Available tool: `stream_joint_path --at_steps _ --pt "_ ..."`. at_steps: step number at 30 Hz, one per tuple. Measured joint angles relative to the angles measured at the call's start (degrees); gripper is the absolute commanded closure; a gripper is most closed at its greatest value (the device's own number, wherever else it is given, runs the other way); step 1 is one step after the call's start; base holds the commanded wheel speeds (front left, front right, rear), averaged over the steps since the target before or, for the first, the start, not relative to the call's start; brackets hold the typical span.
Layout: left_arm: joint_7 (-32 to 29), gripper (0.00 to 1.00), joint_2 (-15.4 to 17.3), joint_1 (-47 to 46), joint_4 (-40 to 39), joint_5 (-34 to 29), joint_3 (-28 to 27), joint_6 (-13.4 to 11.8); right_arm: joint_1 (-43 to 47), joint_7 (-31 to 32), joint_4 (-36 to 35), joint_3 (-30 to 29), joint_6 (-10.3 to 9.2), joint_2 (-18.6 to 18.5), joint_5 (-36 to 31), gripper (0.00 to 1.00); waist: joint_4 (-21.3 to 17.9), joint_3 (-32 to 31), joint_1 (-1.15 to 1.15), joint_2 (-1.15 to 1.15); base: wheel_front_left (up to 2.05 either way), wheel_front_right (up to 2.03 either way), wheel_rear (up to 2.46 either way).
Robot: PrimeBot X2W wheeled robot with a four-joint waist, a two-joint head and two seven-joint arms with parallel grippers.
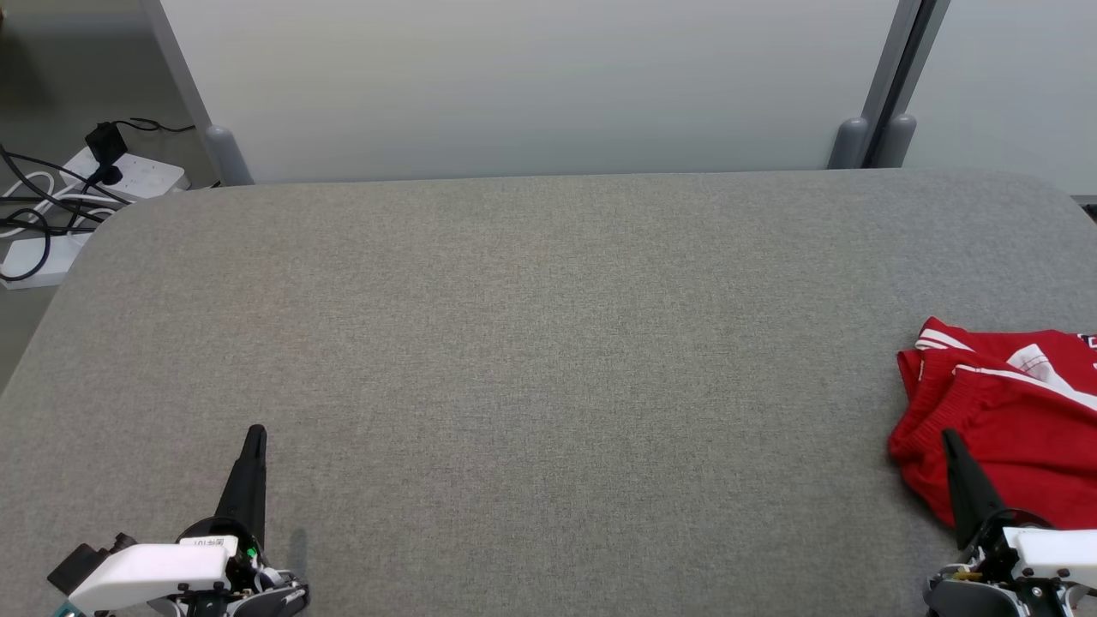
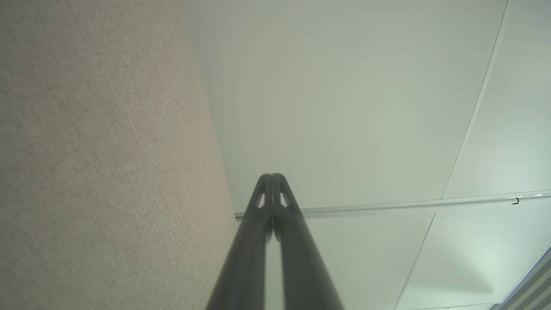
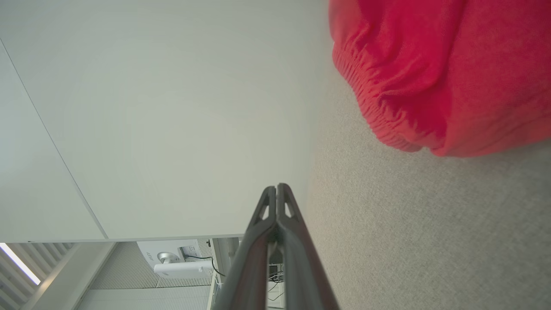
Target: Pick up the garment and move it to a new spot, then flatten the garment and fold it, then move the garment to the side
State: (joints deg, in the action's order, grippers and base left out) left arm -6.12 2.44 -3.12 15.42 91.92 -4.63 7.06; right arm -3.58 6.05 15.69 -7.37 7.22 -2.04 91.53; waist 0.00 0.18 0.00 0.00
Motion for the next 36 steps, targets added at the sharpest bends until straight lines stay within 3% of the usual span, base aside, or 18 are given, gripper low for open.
stream_joint_path --at_steps 36 --pt "0.0 1.0 0.0 0.0 0.0 0.0 0.0 0.0 -0.01 0.0 0.0 0.0 0.01 0.0 0.0 1.0 0.0 0.0 0.0 0.0 0.0 0.0 0.0"
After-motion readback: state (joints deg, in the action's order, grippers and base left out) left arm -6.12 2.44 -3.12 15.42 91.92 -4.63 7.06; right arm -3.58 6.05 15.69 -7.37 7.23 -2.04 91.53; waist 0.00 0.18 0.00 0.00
